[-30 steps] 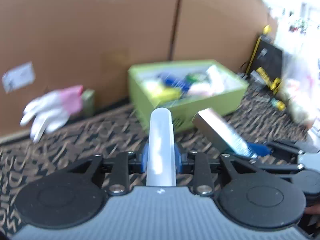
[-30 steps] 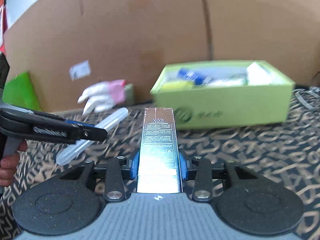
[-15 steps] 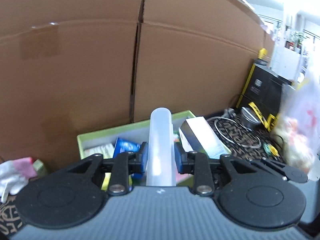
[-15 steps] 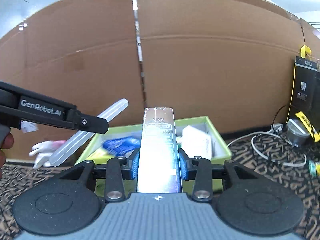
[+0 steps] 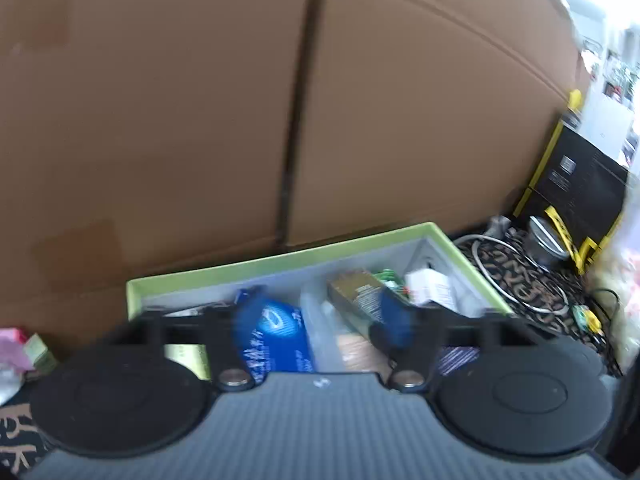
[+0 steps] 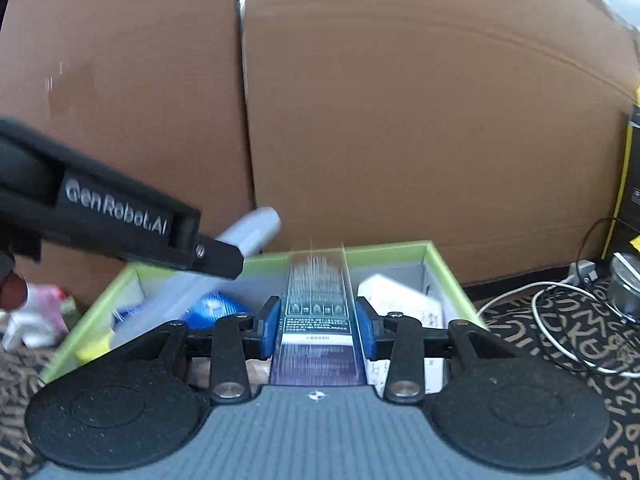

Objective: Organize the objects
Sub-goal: 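Carry the clear case and VIVX box into the shoebox and release both, then move both tools back toward the white-pink glove and olive-green box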

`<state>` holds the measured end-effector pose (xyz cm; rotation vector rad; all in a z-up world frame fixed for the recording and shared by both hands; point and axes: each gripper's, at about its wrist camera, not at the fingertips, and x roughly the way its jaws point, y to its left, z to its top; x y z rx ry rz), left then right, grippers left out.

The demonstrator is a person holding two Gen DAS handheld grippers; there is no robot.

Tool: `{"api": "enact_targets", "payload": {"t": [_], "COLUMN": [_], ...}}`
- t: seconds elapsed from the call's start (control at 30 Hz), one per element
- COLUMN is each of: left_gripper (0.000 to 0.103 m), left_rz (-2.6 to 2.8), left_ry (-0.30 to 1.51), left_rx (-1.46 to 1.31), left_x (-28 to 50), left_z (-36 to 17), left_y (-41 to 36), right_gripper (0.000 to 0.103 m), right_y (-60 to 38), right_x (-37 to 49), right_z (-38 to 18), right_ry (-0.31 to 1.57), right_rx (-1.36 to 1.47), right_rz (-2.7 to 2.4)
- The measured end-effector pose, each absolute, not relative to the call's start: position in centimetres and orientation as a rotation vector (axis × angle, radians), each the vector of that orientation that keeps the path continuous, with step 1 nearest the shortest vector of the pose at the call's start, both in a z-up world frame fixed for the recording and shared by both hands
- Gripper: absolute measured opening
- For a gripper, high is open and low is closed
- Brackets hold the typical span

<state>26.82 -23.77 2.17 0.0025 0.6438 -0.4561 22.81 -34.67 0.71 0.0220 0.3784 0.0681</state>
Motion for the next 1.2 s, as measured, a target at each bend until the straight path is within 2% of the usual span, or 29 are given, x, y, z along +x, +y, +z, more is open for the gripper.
{"api": "enact_targets", "payload": {"t": [0.03,0.1,0.3,0.43,0.53,0.83,1.2], "left_gripper": [0.077,0.081,0.093,0.103,0.103,0.103,0.103], "left_rz": [-0.452,-0.463,-0.448,-0.431,-0.428,-0.392,-0.299], "left_ry": [0.631,0.624,0.609,0.588,0.579,0.562,0.564], "left_rx": [-0.004,-0.008,-0.046,-0.037,-0.039,-0.009,0.016], "left_x": [27.0,27.3,27.0,25.6,24.4,19.6,13.3], "left_z": [1.9,1.5,1.7,2.6,3.3,5.4,5.5], "left_y": [-23.4,-23.2,-21.7,-20.3,-19.1,-15.1,-8.0], "right_gripper": [0.048,0.060,0.075,0.076,0.083,0.087,0.092], "right_y": [-34.6,-34.5,-34.4,-34.5,-34.4,-32.5,-27.3], "right_x": [22.7,22.0,20.7,20.0,18.8,14.4,9.9], "right_z": [0.3,-0.1,-0.1,0.9,1.6,3.8,3.7], "right_ry": [0.370,0.346,0.320,0.327,0.313,0.279,0.265], "right_rx": [0.007,-0.012,-0.032,0.011,0.035,0.067,0.078], "right_rz": [0.070,0.093,0.077,0.062,0.058,0.106,0.225]}}
